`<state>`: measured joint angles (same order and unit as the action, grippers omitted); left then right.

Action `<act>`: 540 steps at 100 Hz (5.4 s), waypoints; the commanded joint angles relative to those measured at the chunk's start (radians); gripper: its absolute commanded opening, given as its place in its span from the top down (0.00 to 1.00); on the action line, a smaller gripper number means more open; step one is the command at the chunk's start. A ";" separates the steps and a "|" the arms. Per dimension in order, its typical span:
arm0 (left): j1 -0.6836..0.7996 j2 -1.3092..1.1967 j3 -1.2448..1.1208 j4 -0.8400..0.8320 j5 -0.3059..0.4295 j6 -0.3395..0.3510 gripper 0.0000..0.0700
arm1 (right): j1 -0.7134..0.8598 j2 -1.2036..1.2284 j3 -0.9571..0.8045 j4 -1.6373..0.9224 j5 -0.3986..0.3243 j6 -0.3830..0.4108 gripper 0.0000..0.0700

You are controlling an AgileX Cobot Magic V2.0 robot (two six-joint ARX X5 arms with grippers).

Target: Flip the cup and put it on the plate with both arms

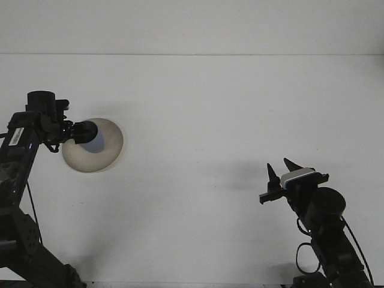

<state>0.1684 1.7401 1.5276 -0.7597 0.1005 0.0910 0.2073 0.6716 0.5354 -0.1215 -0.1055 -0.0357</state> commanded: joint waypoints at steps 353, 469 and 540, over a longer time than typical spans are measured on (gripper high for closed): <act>-0.163 -1.736 -1.514 0.934 -0.097 -0.111 0.98 | -0.071 -0.147 0.005 0.182 0.140 0.081 1.00; -0.163 -1.736 -1.514 0.933 -0.097 -0.111 0.98 | -0.190 -0.671 -0.523 0.222 0.100 -0.277 1.00; -0.163 -1.736 -1.513 0.934 -0.097 -0.111 0.98 | -0.191 -0.671 -0.523 0.241 0.122 -0.278 1.00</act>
<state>0.0044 0.0055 0.0341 0.1638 0.0029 -0.0147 0.0185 0.0006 0.0147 0.1097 0.0151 -0.3103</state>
